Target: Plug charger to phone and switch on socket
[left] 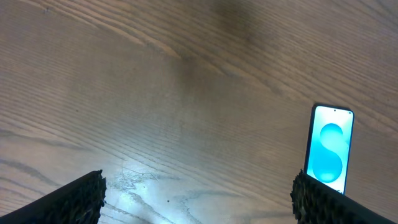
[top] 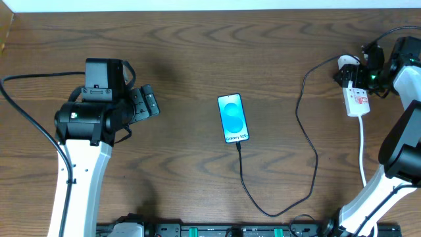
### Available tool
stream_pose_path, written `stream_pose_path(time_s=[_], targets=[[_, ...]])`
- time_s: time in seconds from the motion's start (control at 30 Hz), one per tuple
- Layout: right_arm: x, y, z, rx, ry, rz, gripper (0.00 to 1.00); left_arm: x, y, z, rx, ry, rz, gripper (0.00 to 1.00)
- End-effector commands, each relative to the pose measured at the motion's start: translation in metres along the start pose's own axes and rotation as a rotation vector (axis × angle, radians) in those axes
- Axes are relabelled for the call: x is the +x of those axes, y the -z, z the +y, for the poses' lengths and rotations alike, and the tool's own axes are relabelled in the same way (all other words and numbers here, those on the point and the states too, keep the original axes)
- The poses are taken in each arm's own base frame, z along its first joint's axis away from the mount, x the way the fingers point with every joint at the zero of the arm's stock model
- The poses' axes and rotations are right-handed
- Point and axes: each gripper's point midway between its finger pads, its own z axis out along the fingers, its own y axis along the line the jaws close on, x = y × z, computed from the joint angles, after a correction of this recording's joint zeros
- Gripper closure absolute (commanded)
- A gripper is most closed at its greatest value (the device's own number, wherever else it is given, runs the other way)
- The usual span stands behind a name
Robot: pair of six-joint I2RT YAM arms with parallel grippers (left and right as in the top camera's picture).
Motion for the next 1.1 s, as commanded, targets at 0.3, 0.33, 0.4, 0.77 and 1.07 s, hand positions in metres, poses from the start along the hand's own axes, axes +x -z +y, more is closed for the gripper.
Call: stream_pose_path(time_s=[0.3, 0.33, 0.4, 0.77, 1.07], targets=[[0.046, -0.044, 0.062, -0.224, -0.057, 0.162, 0.01, 0.0, 0.0, 0.003, -0.014, -0.009, -0.001, 0.05], [0.046, -0.044, 0.062, -0.223, -0.062, 0.162, 0.01, 0.0, 0.0, 0.003, -0.014, -0.009, -0.001, 0.05], [0.046, -0.044, 0.062, -0.223, -0.07, 0.164, 0.01, 0.0, 0.0, 0.003, -0.014, -0.009, -0.001, 0.05], [0.049, -0.043, 0.068, -0.249, -0.108, 0.179, 0.01, 0.0, 0.0, 0.003, -0.014, -0.009, -0.001, 0.05], [0.054, -0.047, 0.074, -0.25, -0.148, 0.206, 0.01, 0.0, 0.0, 0.003, -0.014, -0.009, -0.001, 0.05]])
